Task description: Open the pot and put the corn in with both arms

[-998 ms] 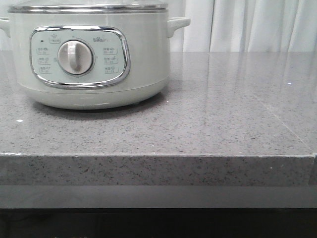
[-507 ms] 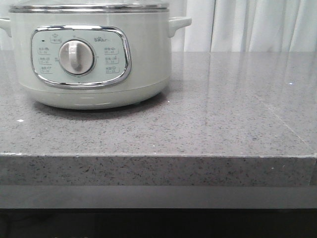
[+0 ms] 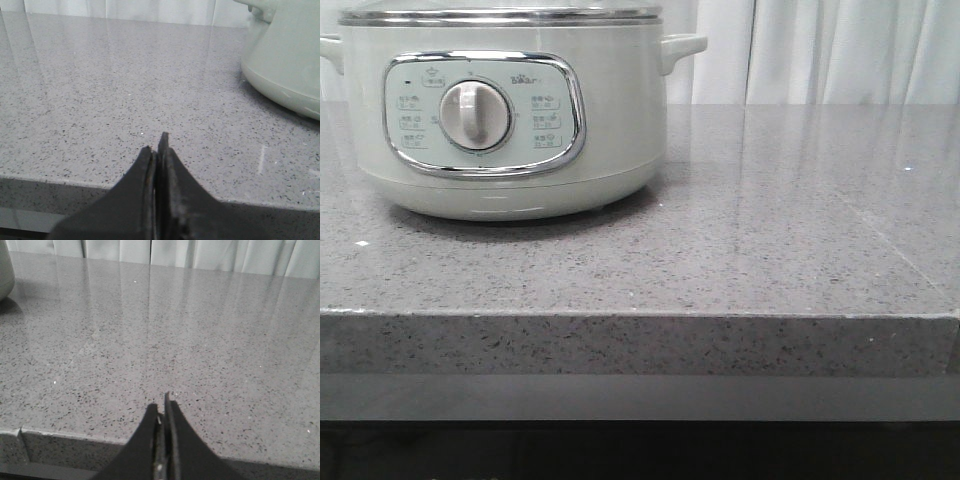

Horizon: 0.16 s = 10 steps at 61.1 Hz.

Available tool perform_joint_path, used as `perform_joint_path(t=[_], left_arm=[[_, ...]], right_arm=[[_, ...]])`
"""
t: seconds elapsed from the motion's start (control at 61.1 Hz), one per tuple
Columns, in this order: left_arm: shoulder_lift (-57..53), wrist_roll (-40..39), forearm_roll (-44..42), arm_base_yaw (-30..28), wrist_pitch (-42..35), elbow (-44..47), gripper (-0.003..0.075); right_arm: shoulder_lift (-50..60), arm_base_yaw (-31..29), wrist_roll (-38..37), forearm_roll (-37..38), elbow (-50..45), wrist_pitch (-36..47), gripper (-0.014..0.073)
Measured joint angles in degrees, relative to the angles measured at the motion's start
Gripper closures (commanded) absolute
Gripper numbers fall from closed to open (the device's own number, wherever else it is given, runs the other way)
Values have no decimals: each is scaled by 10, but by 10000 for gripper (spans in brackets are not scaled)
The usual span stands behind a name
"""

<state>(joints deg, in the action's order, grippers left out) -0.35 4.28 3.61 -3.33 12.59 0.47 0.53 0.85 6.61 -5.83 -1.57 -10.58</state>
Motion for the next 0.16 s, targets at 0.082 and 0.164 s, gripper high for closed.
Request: perform_joint_path(t=[0.082, 0.164], left_arm=[[0, 0, 0, 0, 0, 0, 738], [0, 0, 0, 0, 0, 0, 738]], right_arm=[[0, 0, 0, 0, 0, 0, 653], [0, 0, 0, 0, 0, 0, 653]])
